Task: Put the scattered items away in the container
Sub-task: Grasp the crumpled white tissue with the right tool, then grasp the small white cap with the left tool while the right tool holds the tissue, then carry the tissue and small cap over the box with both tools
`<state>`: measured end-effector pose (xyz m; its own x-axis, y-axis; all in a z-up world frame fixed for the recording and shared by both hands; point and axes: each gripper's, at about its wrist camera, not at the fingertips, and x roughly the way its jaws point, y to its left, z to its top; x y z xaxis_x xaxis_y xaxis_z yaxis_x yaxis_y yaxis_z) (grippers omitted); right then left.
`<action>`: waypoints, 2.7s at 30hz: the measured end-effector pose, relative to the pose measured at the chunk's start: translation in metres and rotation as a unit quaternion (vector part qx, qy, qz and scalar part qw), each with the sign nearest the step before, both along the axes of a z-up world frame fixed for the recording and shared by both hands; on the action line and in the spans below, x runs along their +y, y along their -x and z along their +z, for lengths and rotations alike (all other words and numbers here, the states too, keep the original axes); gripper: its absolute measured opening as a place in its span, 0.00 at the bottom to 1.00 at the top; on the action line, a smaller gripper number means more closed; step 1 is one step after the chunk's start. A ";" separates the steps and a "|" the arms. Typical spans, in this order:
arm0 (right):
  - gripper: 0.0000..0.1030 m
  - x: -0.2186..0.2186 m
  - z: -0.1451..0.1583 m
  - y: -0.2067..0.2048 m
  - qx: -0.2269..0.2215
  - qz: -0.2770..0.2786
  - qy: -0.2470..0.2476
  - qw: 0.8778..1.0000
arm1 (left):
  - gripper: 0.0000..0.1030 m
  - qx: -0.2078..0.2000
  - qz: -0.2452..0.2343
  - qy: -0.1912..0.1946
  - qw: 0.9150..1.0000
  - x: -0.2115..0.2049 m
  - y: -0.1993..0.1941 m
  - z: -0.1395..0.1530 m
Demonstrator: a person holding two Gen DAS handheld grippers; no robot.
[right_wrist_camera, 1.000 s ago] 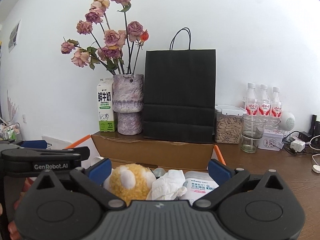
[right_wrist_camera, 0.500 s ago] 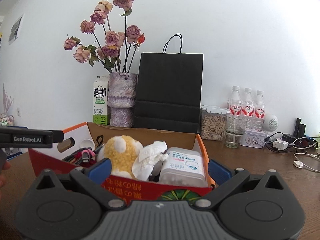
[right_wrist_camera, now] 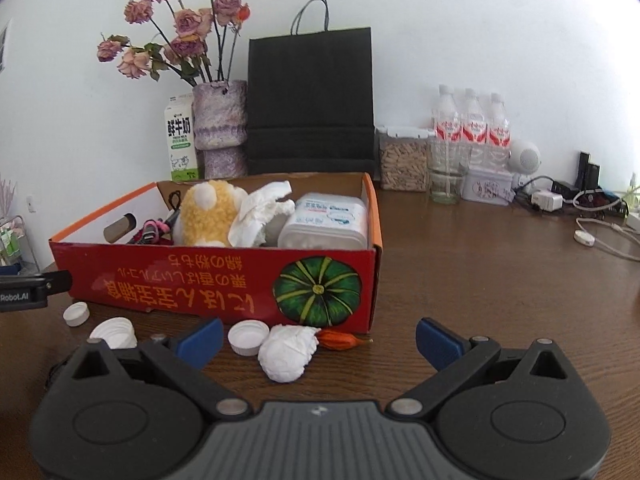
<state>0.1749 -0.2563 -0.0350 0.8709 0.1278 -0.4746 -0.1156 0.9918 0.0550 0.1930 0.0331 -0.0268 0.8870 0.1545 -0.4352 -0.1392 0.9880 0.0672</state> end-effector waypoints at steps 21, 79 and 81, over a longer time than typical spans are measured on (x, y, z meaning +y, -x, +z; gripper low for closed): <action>0.74 0.022 -0.009 -0.020 0.058 0.015 0.034 0.998 | 0.86 0.106 -0.020 0.030 0.994 0.007 -0.023 -0.017; 0.21 0.049 0.074 -0.079 -0.136 0.039 -0.004 0.990 | 0.27 -0.068 -0.048 0.062 0.995 -0.031 -0.074 0.075; 0.21 0.049 0.069 -0.096 -0.124 0.034 -0.012 0.992 | 0.27 -0.059 -0.038 0.069 0.995 -0.032 -0.093 0.069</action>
<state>0.2713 -0.2069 0.0339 0.9495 0.1983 -0.2431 -0.1946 0.9801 0.0396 0.2857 0.0013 0.0421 0.9397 0.0303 -0.3407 -0.0622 0.9946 -0.0830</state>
